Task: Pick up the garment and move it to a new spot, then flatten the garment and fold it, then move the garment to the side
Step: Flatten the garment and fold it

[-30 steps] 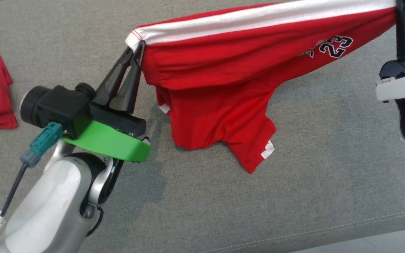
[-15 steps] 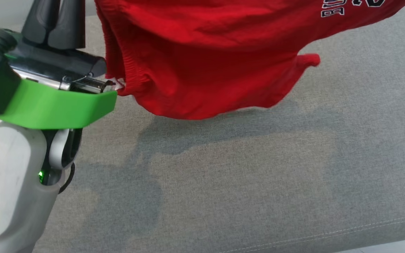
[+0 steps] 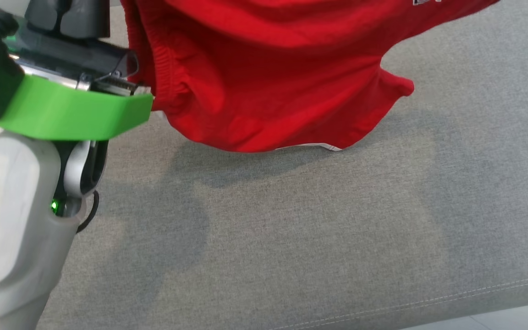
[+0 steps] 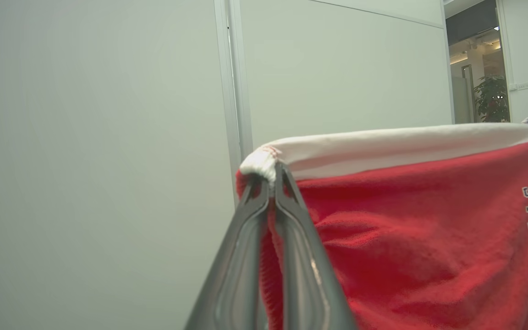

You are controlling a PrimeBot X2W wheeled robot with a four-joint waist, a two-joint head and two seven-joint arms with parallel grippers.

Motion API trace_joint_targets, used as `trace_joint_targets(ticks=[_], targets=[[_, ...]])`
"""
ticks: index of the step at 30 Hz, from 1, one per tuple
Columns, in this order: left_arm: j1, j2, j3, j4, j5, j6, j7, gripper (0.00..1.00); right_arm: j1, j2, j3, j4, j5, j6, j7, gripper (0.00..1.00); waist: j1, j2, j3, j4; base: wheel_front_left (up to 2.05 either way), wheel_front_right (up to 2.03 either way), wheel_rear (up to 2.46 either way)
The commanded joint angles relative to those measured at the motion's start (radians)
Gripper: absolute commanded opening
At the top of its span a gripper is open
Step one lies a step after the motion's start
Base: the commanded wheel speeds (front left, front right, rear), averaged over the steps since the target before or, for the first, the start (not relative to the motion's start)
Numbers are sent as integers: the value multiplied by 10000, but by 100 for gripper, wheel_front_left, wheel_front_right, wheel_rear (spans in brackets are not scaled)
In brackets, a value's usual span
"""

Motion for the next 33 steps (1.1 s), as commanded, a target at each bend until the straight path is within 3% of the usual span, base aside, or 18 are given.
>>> trace_joint_targets(ticks=[1, 12, 24, 33], targets=[[-299, -73, 13, 146, -83, -82, -107, 0, -275, -60, 9, 230, 85, -12, -67, 0, 0, 0, 262, 34, 0, 0, 0], [-2945, -847, -35, 2761, -143, -981, -997, 0, -3210, -344, 624, 2904, 331, -10, -872, 0, 0, 0, 1543, 398, 0, 0, 0], [-6032, -1705, 245, 7031, -114, -1928, -2009, 0, -6808, 319, 1566, 6185, 575, -7, -2207, 0, 0, 0, 2091, 411, 0, 0, 0], [-5773, -2364, 149, 10511, -541, -2546, -2088, 0, -6162, 832, 2538, 8494, 877, -7, -2218, 0, 0, 0, 2268, 297, 0, 0, 0]])
